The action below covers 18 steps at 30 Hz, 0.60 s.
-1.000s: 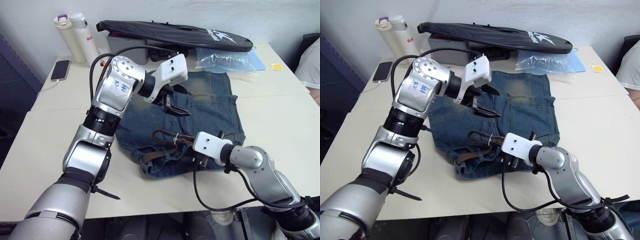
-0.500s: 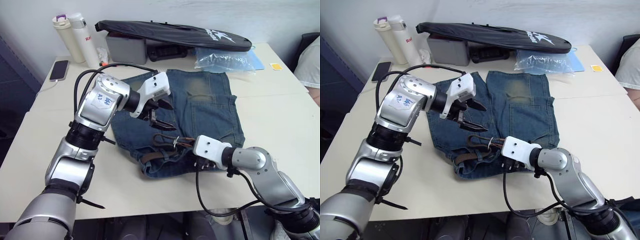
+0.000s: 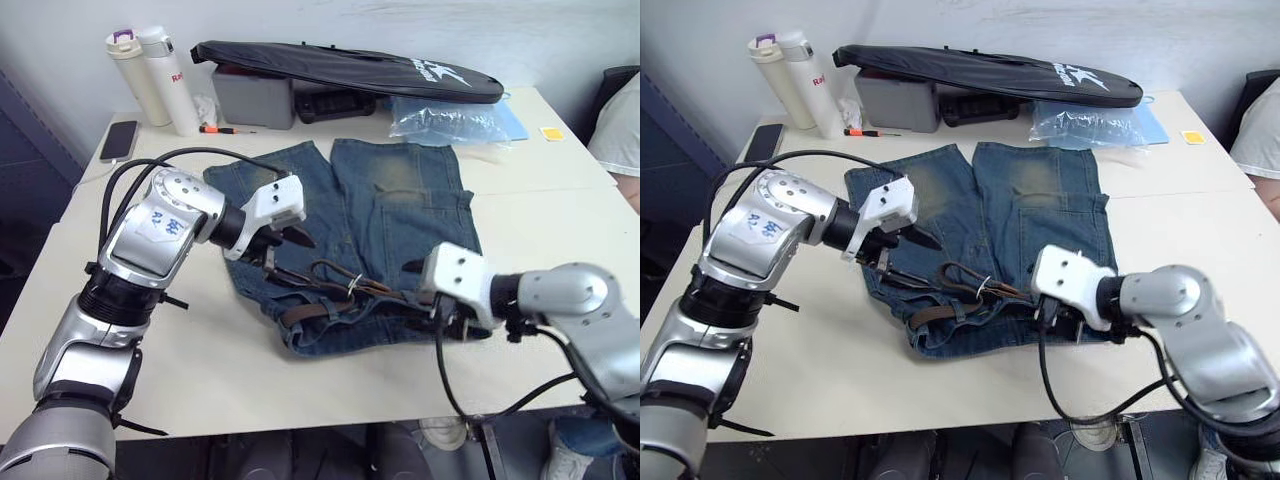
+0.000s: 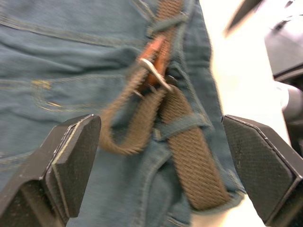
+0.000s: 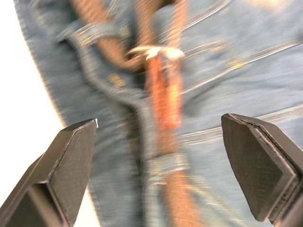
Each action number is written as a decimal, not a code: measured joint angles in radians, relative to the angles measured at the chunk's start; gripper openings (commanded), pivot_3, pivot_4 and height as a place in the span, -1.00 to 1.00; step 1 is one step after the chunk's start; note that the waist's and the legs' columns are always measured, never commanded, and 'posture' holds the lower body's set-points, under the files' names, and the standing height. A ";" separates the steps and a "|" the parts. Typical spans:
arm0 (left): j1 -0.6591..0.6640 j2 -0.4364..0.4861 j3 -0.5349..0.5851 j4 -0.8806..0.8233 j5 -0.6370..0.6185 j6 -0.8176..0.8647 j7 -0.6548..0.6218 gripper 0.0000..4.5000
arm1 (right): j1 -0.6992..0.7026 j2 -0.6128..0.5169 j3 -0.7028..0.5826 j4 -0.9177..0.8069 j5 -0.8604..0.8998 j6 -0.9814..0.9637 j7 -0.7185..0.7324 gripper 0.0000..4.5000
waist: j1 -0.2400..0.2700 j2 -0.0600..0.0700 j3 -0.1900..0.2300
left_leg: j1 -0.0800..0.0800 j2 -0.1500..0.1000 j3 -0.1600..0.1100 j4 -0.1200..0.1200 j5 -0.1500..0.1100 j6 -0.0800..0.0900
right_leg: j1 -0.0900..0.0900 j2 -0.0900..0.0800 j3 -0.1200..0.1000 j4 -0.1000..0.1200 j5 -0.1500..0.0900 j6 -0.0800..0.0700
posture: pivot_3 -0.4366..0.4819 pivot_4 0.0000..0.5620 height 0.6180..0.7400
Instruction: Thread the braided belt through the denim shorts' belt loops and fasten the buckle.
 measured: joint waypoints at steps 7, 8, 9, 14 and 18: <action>0.134 0.040 0.070 -0.106 -0.087 0.069 0.060 0.89 | -0.020 -0.012 0.039 0.079 -0.015 -0.073 -0.043 0.99 | 0.002 0.000 0.000 | 0.000 0.000 0.000 0.000 0.000 0.001 | 0.000 0.000 0.000 0.000 0.000 0.000 | -0.05 -0.47 1.00; 0.145 0.044 0.078 -0.115 -0.094 0.078 0.065 0.77 | -0.020 -0.012 0.042 0.083 -0.015 -0.079 -0.045 1.00 | 0.002 0.000 0.000 | 0.000 0.000 0.000 0.000 0.000 0.001 | 0.000 0.000 0.000 0.001 0.000 0.000 | -0.05 -0.47 1.00; 0.155 0.045 0.087 -0.121 -0.101 0.088 0.072 0.65 | -0.020 -0.013 0.045 0.088 -0.017 -0.085 -0.047 1.00 | 0.002 0.000 0.000 | 0.000 0.000 0.000 0.000 0.000 0.001 | 0.000 0.000 0.000 0.001 0.000 0.000 | -0.05 -0.47 1.00; 0.197 0.040 0.145 -0.155 -0.155 0.151 0.131 -0.23 | -0.023 -0.019 0.062 0.100 -0.026 -0.110 -0.058 1.00 | 0.004 -0.001 0.000 | 0.000 0.000 0.000 0.001 0.000 0.001 | 0.000 0.000 0.000 0.001 0.000 -0.001 | -0.05 -0.47 1.00; 0.223 0.025 0.145 -0.158 -0.164 0.151 0.162 -0.92 | -0.026 -0.019 0.073 0.114 -0.028 -0.127 -0.060 1.00 | 0.004 -0.001 0.000 | 0.000 0.000 0.000 0.000 0.000 0.001 | 0.000 0.000 0.000 0.001 0.000 -0.001 | -0.05 -0.47 1.00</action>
